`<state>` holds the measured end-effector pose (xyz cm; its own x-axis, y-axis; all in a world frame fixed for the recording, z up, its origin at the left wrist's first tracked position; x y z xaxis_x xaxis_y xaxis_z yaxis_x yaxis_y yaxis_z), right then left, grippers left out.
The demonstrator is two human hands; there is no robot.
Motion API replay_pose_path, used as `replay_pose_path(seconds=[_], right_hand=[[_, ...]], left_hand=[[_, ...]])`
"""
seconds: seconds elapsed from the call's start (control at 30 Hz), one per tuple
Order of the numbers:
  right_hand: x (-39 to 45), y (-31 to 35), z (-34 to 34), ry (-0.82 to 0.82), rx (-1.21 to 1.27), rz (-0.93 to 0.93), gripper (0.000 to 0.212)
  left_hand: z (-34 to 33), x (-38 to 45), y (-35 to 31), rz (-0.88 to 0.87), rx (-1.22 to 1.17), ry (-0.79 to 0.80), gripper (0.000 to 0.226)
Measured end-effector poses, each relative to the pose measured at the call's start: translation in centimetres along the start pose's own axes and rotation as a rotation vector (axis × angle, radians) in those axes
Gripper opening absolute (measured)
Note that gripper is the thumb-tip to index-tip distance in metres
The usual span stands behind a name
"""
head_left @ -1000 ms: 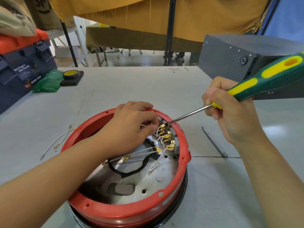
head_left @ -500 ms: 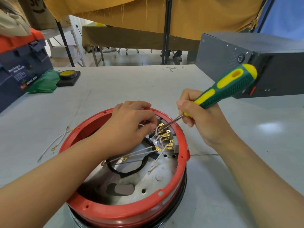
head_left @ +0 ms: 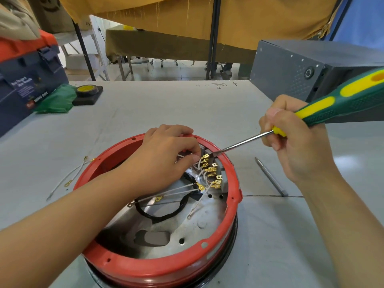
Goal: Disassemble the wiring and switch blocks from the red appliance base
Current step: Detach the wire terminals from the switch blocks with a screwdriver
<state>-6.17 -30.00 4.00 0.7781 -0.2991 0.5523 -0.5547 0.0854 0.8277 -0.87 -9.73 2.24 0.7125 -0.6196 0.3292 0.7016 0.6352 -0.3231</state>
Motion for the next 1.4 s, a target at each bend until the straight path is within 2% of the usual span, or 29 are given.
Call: replay_pose_path(seconds=[0.27,0.57,0.7,0.83,1.0,1.2,1.33,1.4], right_hand=[[-0.7,1.1,-0.7,0.022,-0.138,0.078,0.025],[-1.5,2.3,-1.5,0.124,-0.282,0.231,0.036],[-1.3,1.8,-1.3,0.100,-0.253,0.191,0.033],[-0.5,0.5,-0.5,0.030,-0.075,0.037,0.024],[-0.1,-0.4,-0.1,0.023,0.027,-0.022,0.024],[-0.4,-0.9,-0.6,0.032,0.055,-0.082,0.021],[-1.3,-1.6,-3.2,0.176,-0.079,-0.076,0.023],[-1.0,-1.2,-3.0,0.136,-0.025,-0.093,0.023]], left_hand=[[0.0,-0.1,-0.1,0.001,0.003,0.003,0.016],[0.0,-0.1,-0.2,-0.003,0.012,0.004,0.016],[0.0,-0.1,-0.2,-0.007,0.009,0.001,0.016],[0.0,-0.1,-0.2,-0.005,0.007,0.003,0.013],[0.0,-0.1,-0.2,-0.005,0.007,0.005,0.013],[0.0,-0.1,-0.2,-0.003,0.015,0.011,0.013],[0.0,0.0,-0.2,-0.004,0.002,-0.001,0.012],[0.1,0.0,-0.2,0.003,-0.007,0.004,0.012]])
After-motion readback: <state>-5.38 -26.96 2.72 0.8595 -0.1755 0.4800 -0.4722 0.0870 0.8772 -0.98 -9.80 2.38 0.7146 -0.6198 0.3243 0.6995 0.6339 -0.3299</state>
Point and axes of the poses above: each hand's wrist, its own x-axis towards the middle knuckle, its own z-axis out of the back of the hand, y = z × x, the point moved 3 cm from there along x, towards the middle knuckle, and after that the axes turned 6 degrees about -y, right-handed, at the moved point
